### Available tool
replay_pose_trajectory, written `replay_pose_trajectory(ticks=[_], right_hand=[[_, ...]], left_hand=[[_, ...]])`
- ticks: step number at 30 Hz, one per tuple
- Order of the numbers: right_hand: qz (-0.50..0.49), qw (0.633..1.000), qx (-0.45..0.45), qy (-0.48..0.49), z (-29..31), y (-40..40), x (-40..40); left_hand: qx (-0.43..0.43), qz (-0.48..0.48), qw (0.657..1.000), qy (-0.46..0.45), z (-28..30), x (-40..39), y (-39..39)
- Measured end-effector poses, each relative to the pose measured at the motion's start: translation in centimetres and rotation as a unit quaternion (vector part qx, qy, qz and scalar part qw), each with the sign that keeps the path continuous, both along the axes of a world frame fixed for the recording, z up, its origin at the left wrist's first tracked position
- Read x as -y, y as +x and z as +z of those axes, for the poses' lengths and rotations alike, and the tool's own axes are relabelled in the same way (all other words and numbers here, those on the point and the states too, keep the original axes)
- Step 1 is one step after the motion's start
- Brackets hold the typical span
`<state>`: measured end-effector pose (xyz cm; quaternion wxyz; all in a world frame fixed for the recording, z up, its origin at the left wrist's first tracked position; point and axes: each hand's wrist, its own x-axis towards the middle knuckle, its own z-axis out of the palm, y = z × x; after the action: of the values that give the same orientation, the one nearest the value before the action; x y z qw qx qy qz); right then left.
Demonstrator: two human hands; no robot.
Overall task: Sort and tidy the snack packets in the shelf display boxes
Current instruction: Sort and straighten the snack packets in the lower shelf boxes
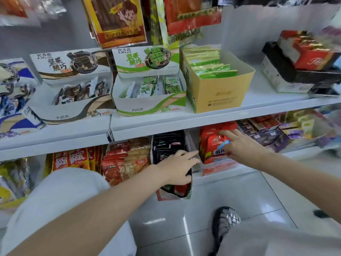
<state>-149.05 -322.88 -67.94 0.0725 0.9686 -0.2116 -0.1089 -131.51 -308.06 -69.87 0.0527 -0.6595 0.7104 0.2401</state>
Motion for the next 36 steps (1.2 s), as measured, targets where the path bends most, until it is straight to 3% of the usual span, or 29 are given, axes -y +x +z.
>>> replay_pose_trajectory(ticks=[4,6,9,14,17,19,22,26,28,32,36], right_hand=[[0.017,0.996,0.069,-0.048,-0.8,-0.8,0.9],[-0.009,0.995,0.061,-0.077,-0.9,-1.5,1.5],[-0.064,0.996,0.031,-0.051,-1.1,-3.7,3.0],[-0.031,0.999,0.040,0.016,-0.9,-3.4,2.2],[-0.051,0.999,0.011,-0.015,-0.1,-2.3,0.5],[-0.023,0.996,0.076,-0.032,0.6,-1.4,-0.7],[0.037,0.981,0.188,0.041,1.7,1.1,-3.3],[0.148,0.983,0.092,0.049,1.5,6.7,-6.9],[0.169,0.982,0.046,0.063,1.2,8.9,-8.5],[0.128,0.972,-0.009,0.199,0.6,11.2,-11.9],[0.111,0.965,-0.085,0.220,-0.9,12.0,-14.2]], left_hand=[[0.016,-0.026,0.999,0.014,-1.0,1.4,-0.3],[0.032,-0.040,0.999,0.019,-1.1,2.1,-0.3],[0.040,-0.044,0.998,0.025,-1.2,2.3,-0.5],[0.046,-0.023,0.999,-0.011,-1.2,0.9,-0.2],[0.046,0.023,0.997,-0.056,-0.6,-1.5,1.0],[0.053,0.072,0.991,-0.096,0.0,-3.9,2.9],[0.092,0.151,0.980,-0.090,0.2,-7.9,6.5],[0.139,0.209,0.966,0.064,0.0,-12.3,9.9],[0.135,0.211,0.963,0.098,-0.1,-13.9,11.3],[0.124,0.201,0.971,0.033,-0.5,-14.2,12.1],[0.109,0.135,0.985,0.015,-1.6,-14.2,10.6]])
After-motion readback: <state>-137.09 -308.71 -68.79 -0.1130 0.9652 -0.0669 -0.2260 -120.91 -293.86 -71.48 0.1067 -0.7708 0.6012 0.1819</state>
